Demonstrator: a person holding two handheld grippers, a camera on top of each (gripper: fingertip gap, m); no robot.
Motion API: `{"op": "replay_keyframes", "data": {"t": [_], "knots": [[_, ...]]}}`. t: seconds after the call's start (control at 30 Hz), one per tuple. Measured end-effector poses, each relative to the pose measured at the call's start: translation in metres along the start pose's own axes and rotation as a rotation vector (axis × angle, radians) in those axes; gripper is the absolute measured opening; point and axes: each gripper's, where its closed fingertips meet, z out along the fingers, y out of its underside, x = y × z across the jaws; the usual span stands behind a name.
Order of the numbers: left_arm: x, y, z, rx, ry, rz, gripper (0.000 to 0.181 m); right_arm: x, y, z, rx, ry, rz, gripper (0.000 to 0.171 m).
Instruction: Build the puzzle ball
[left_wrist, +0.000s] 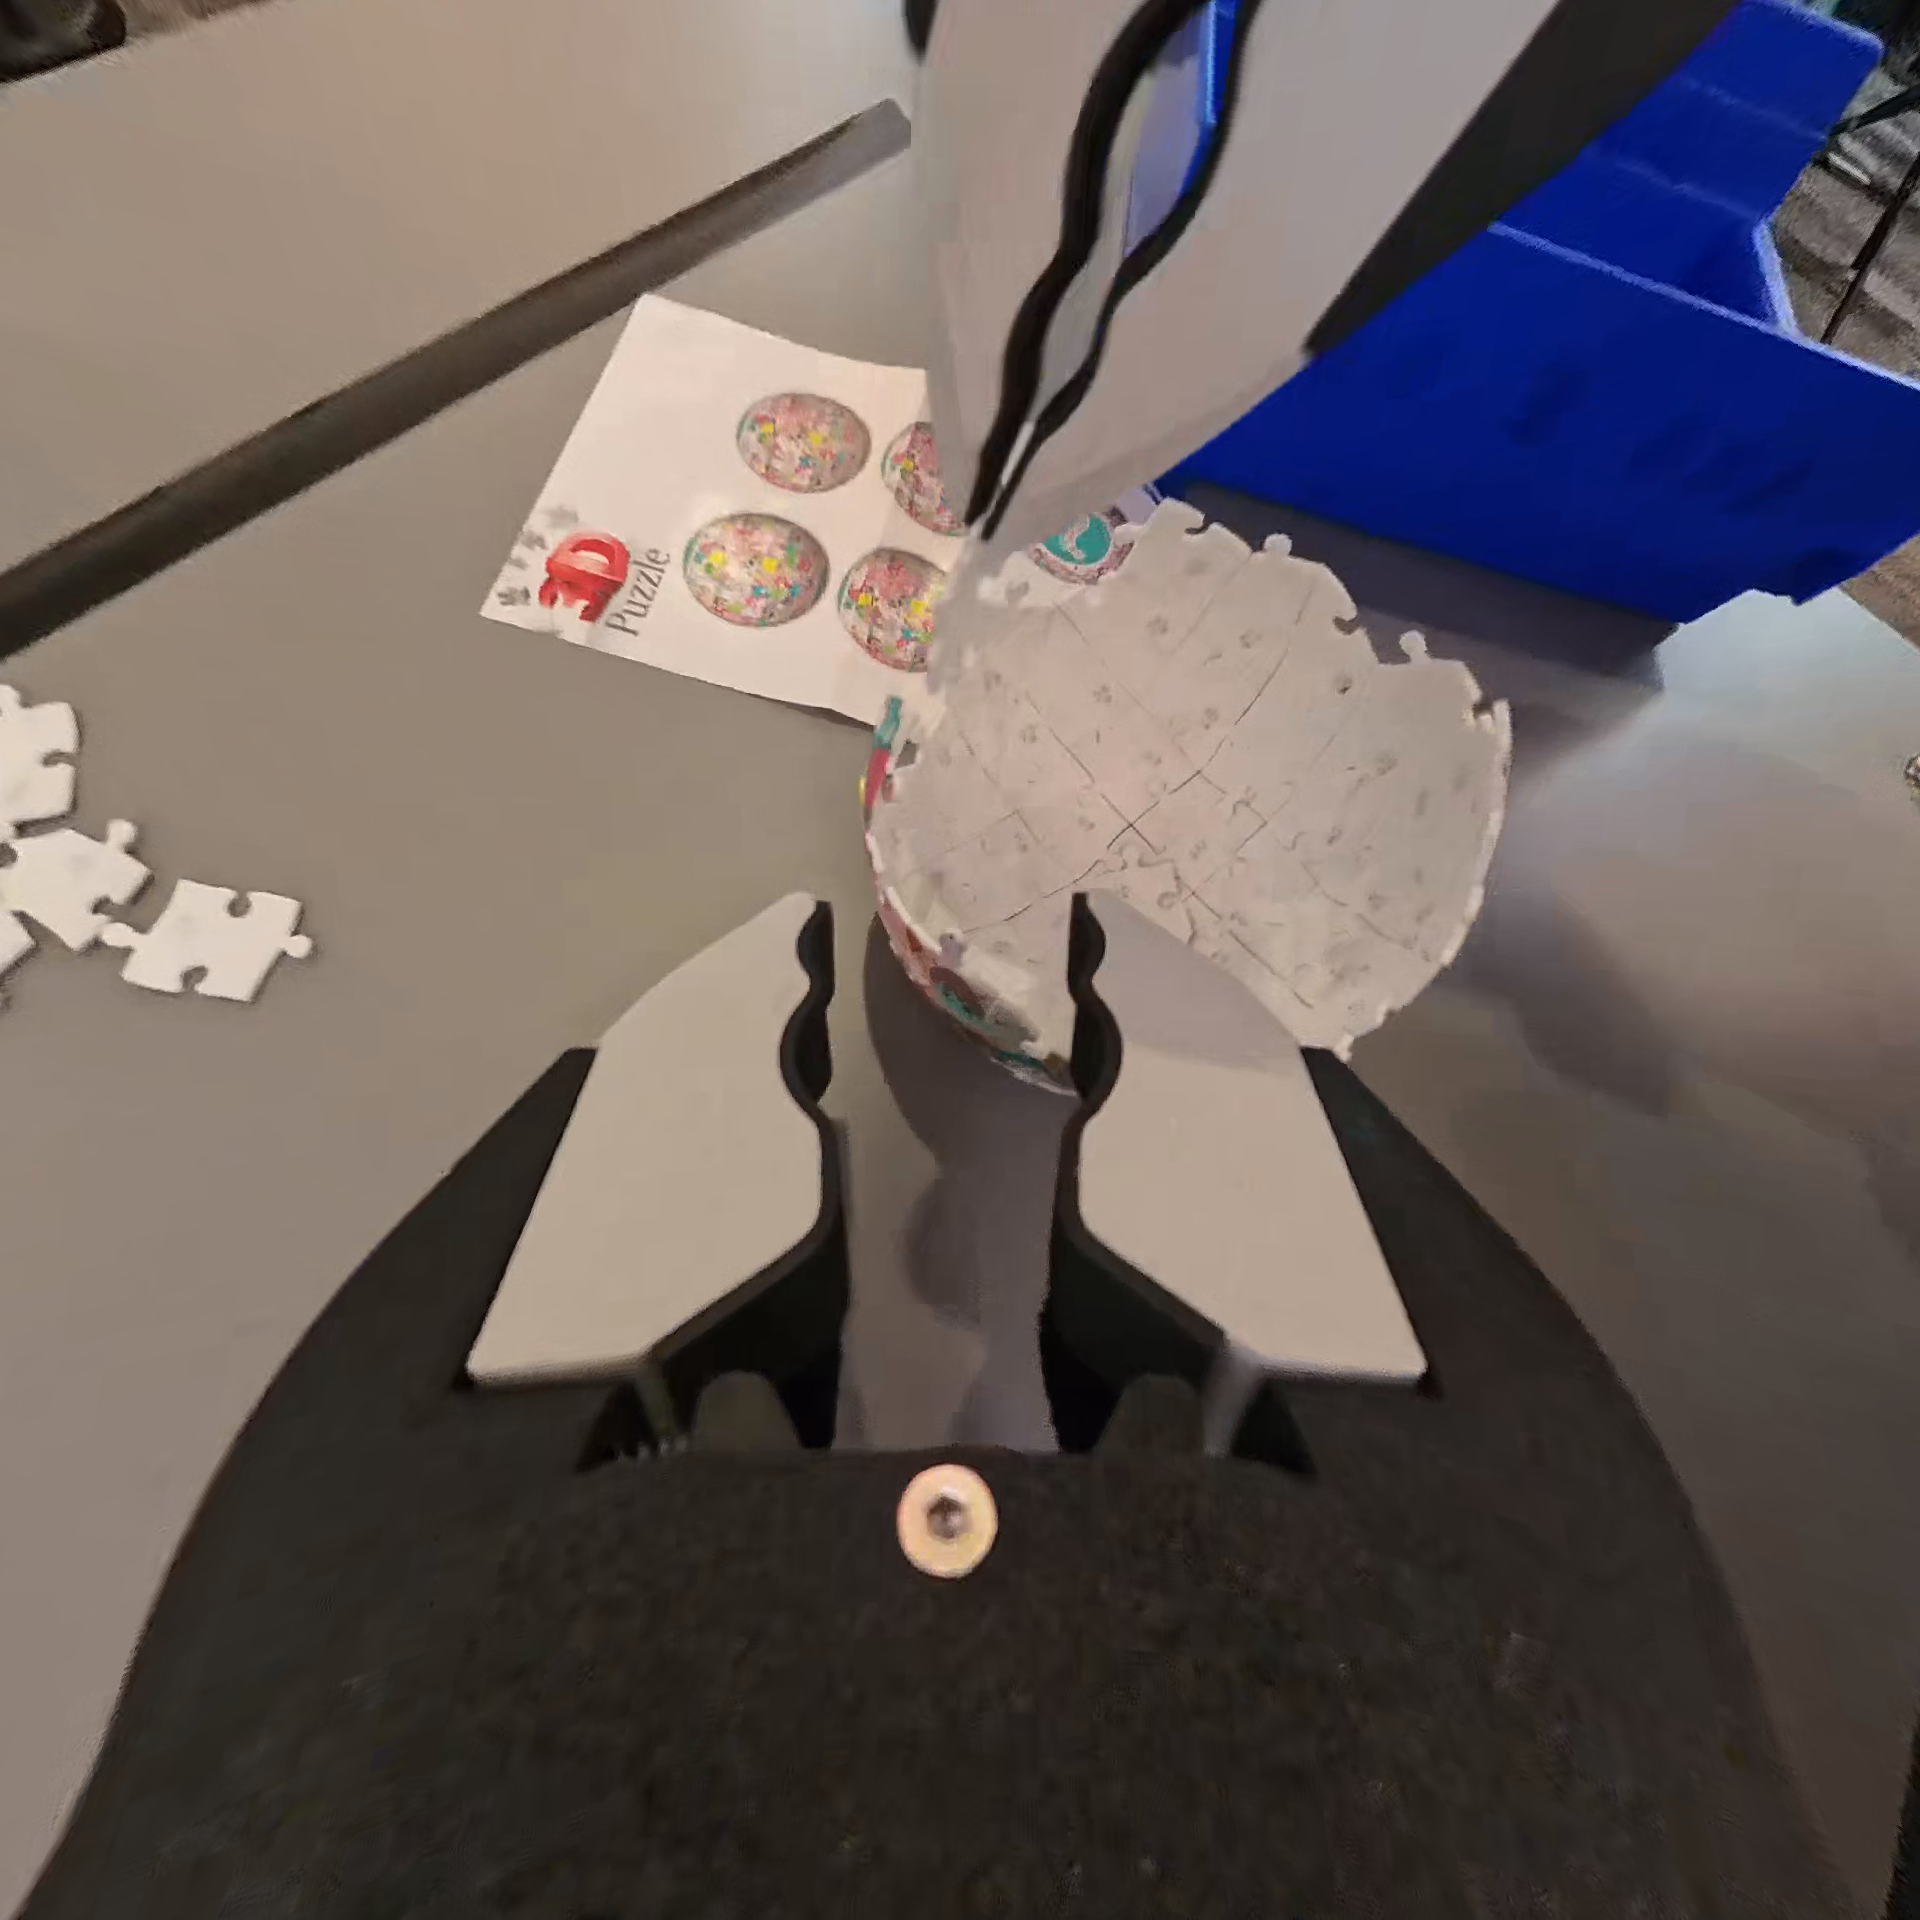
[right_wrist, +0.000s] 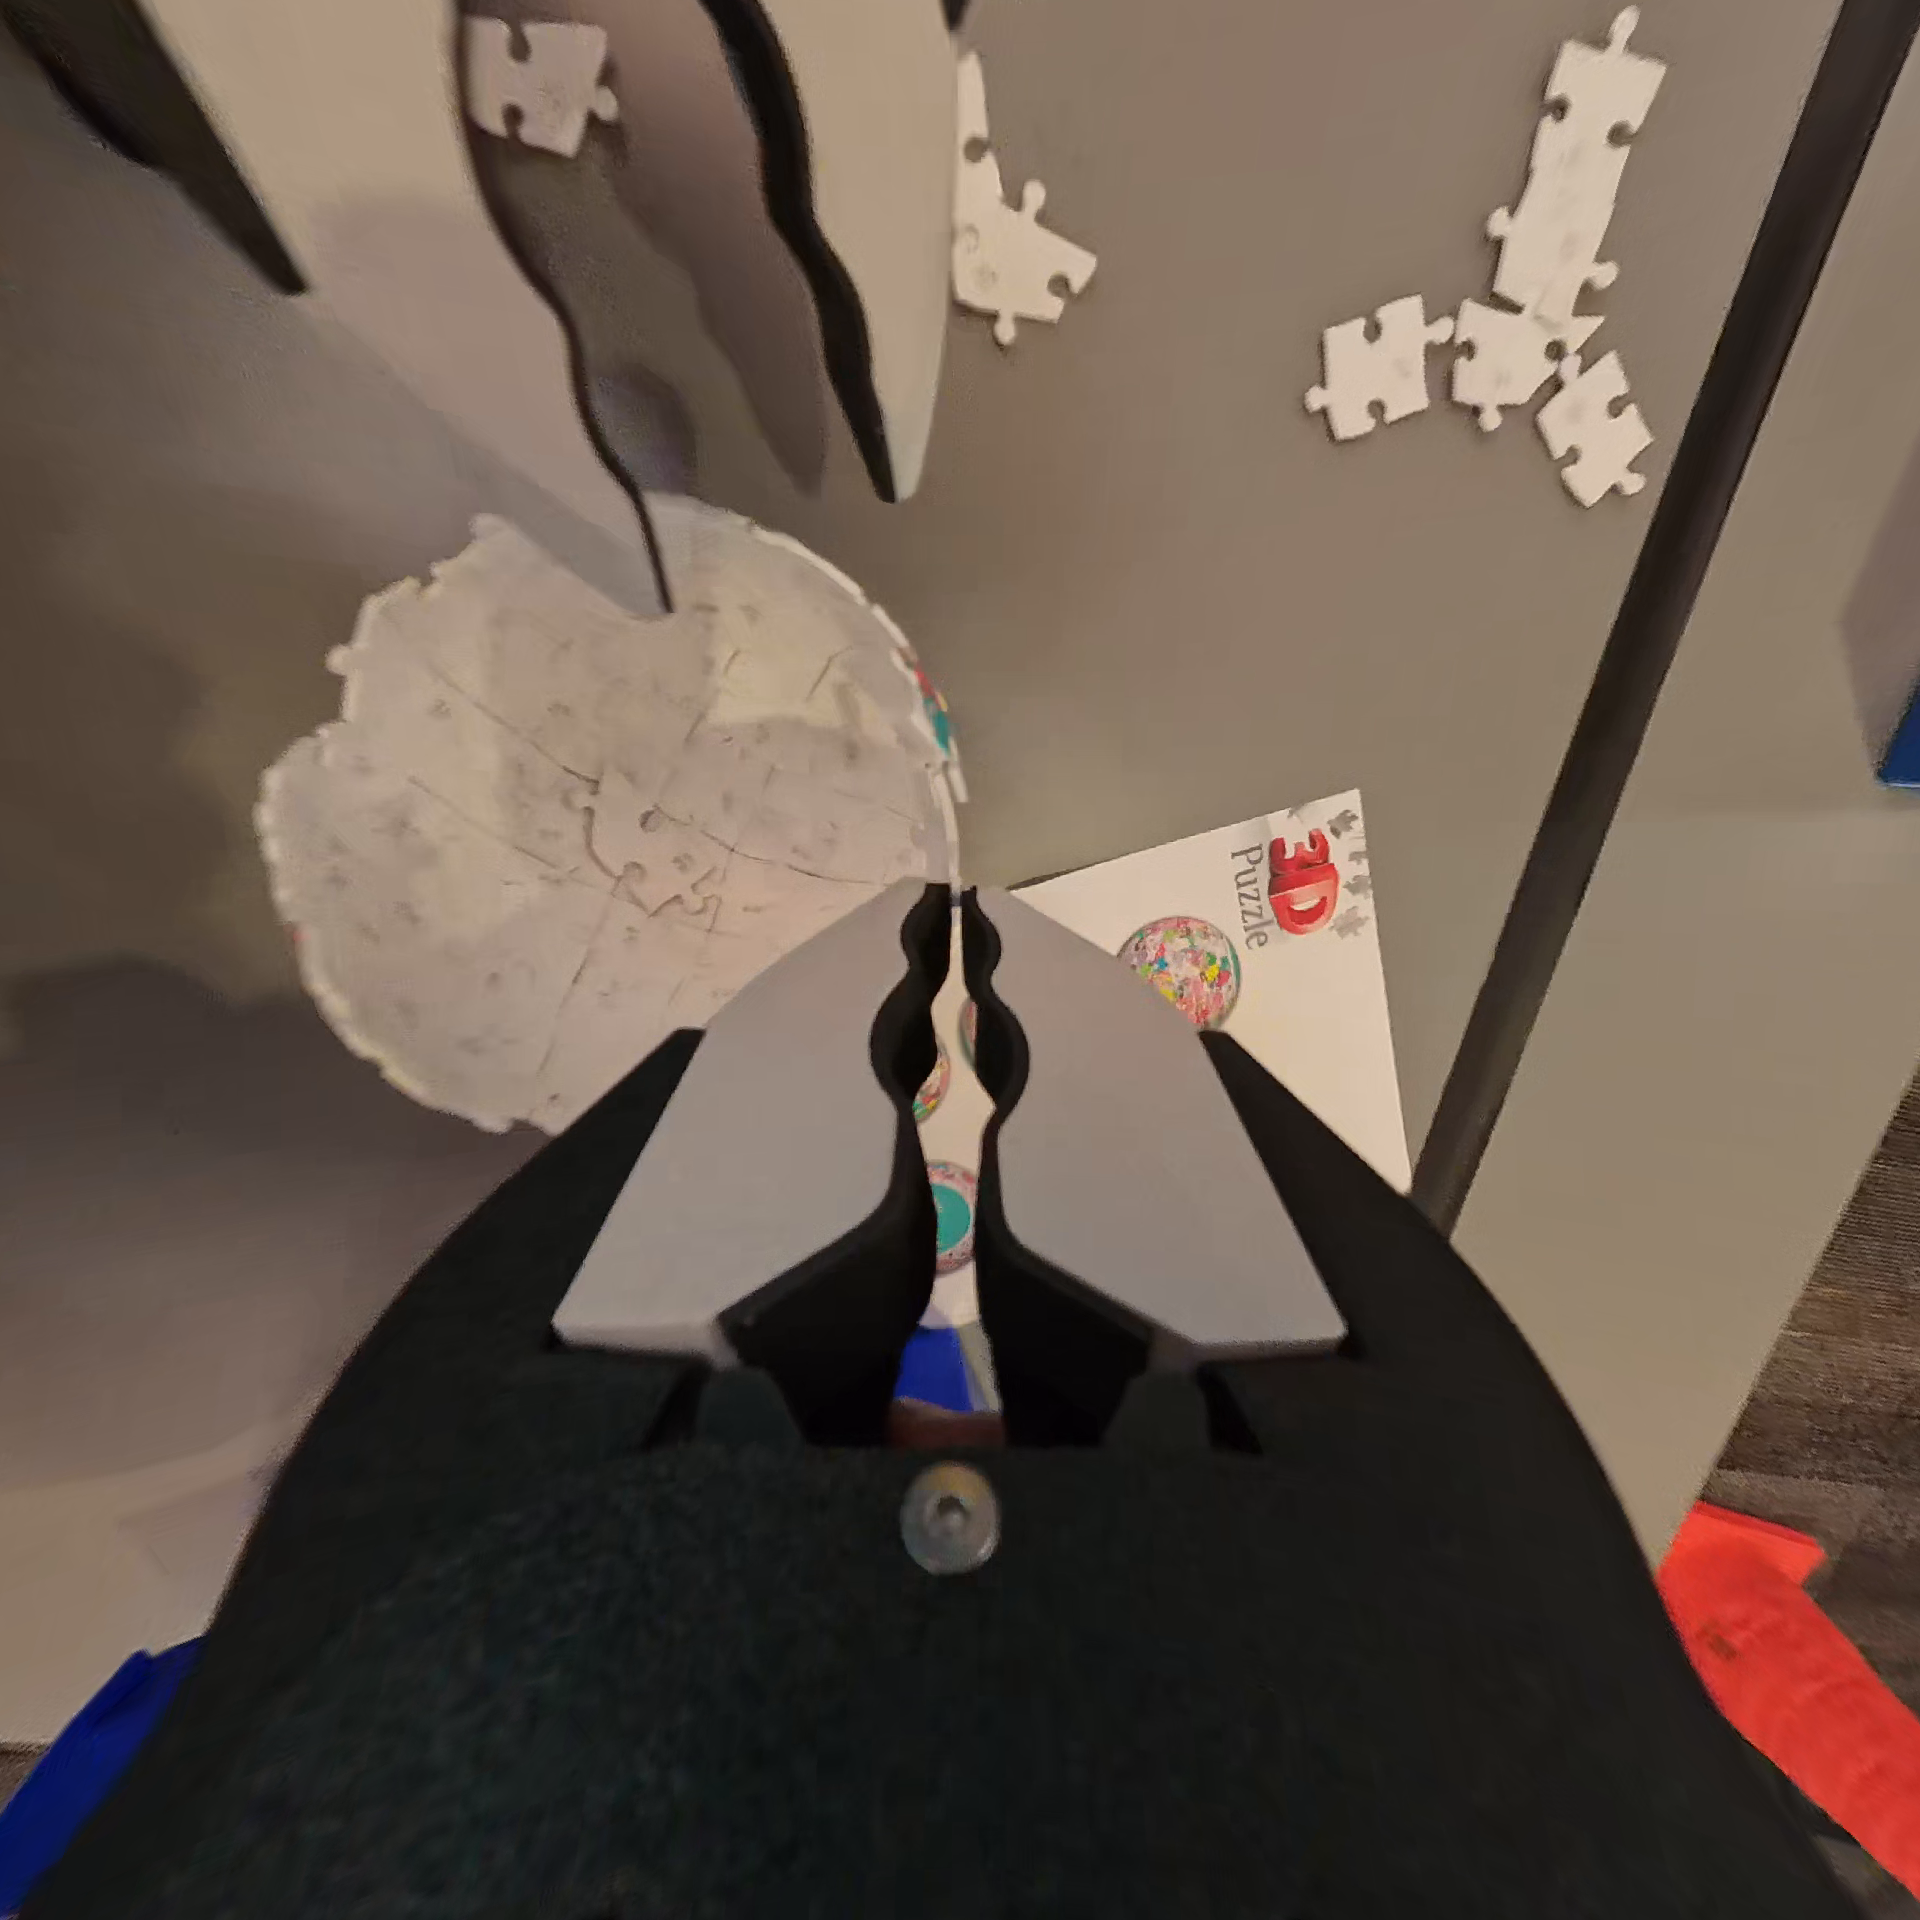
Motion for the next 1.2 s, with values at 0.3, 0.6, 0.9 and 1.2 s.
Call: {"op": "replay_keyframes", "data": {"t": [0.3,0.6,0.9,1.2], "knots": [[-0.012,-0.013,0.009,-0.039,-0.017,-0.01,0.038,-0.009,0.003,0.014,0.16,-0.031,0.027,0.001],[-0.004,-0.034,0.022,-0.103,-0.029,0.249,0.026,-0.013,0.002,0.003,0.296,-0.021,0.063,0.002],[0.02,-0.051,0.014,-0.086,0.063,0.321,0.021,-0.014,-0.001,-0.036,0.309,0.035,0.013,0.002],[0.082,-0.016,-0.017,0.009,0.104,0.178,0.032,0.013,0.012,-0.013,0.304,0.138,0.107,0.002]]}}
